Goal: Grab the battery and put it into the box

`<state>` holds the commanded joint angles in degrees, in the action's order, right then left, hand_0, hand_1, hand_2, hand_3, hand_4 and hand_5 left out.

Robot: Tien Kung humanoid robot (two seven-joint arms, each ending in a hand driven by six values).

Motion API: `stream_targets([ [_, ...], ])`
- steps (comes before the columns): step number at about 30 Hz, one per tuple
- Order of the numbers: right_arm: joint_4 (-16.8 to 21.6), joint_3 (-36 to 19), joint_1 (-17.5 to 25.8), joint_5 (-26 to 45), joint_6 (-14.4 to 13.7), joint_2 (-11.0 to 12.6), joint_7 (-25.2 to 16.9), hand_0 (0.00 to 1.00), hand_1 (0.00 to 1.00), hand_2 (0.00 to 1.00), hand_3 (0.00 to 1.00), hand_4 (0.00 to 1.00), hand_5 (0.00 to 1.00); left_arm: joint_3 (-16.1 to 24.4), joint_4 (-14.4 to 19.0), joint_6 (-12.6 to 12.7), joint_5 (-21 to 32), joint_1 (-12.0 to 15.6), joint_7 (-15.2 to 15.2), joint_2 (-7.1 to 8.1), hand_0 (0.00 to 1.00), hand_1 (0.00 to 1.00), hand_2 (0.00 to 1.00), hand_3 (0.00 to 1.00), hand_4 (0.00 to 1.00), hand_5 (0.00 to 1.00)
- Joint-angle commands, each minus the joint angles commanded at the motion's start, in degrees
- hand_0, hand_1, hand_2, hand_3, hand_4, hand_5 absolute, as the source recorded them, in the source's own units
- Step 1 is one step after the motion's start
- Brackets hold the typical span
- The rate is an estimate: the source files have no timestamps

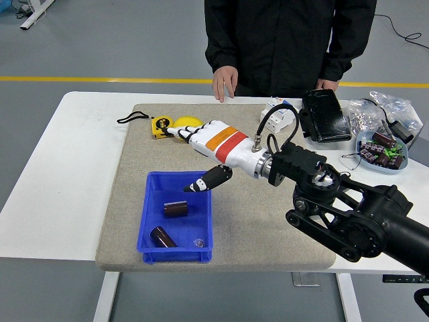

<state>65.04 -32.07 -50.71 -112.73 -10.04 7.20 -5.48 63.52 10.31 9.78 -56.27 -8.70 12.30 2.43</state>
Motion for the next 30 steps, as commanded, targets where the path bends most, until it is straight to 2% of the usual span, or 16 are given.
stream_targets([
  [5,2.01,-8.73,4.94,7.34,-1.61,4.07,-1.34,0.610,0.670,0.869,0.998,0.998,0.512,0.23,0.00,0.04,0.06,-0.01,-0.18,-0.12,0.726,0.688,0.683,0.586,0.634,0.547],
  [6,2.47,-10.23,6.24,9.24,-1.72,5.02,-1.72,0.757,0.728,0.850,0.942,0.998,0.524,0.30,0.00,0.06,0.04,-0.01,-0.22,-0.17,0.726,0.687,0.681,0.586,0.634,0.546],
  [11,4.75,-16.17,14.06,21.53,-0.45,8.88,-5.39,0.757,0.728,0.850,0.942,0.998,0.524,1.10,0.00,0.20,-0.55,-0.01,-0.36,-0.55,0.726,0.687,0.681,0.586,0.634,0.546],
  [12,5.23,-16.82,15.50,23.76,0.25,9.28,-6.24,0.842,0.792,0.841,0.959,0.998,0.881,1.23,0.00,0.21,-0.70,-0.01,-0.37,-0.60,0.725,0.687,0.680,0.586,0.634,0.547],
  [13,5.76,-18.05,17.33,26.37,1.50,9.60,-7.13,0.842,0.792,0.841,0.959,0.998,0.881,1.32,0.00,0.18,-0.79,-0.04,-0.40,-0.64,0.725,0.687,0.680,0.586,0.634,0.547],
  [17,6.55,-25.03,24.86,36.05,5.24,9.06,-8.97,0.842,0.792,0.841,0.959,0.998,0.881,1.24,0.00,0.15,-0.57,-0.18,-0.65,-0.71,0.725,0.687,0.680,0.586,0.634,0.547],
  [18,6.65,-26.78,26.51,38.53,5.99,8.75,-9.10,0.888,0.843,0.861,0.956,0.998,0.998,1.31,0.00,0.17,-0.62,-0.18,-0.67,-0.73,0.724,0.687,0.680,0.586,0.634,0.546],
  [22,7.44,-34.69,33.55,47.84,9.23,7.44,-8.81,0.888,0.843,0.861,0.956,0.998,0.998,1.55,0.00,0.16,-1.04,-0.23,-0.61,-0.79,0.724,0.687,0.680,0.586,0.634,0.546],
  [25,8.58,-39.42,38.54,55.29,10.61,6.59,-7.85,0.896,0.861,0.870,0.948,0.998,0.998,1.58,0.00,0.11,-1.25,-0.19,-0.51,-0.73,0.725,0.687,0.681,0.587,0.634,0.547],
  [30,9.32,-43.87,44.60,67.21,11.46,5.06,-7.20,0.894,0.859,0.872,0.940,0.998,0.998,2.07,0.00,0.10,-1.88,0.21,-0.32,-0.67,0.723,0.686,0.681,0.585,0.633,0.548],
])
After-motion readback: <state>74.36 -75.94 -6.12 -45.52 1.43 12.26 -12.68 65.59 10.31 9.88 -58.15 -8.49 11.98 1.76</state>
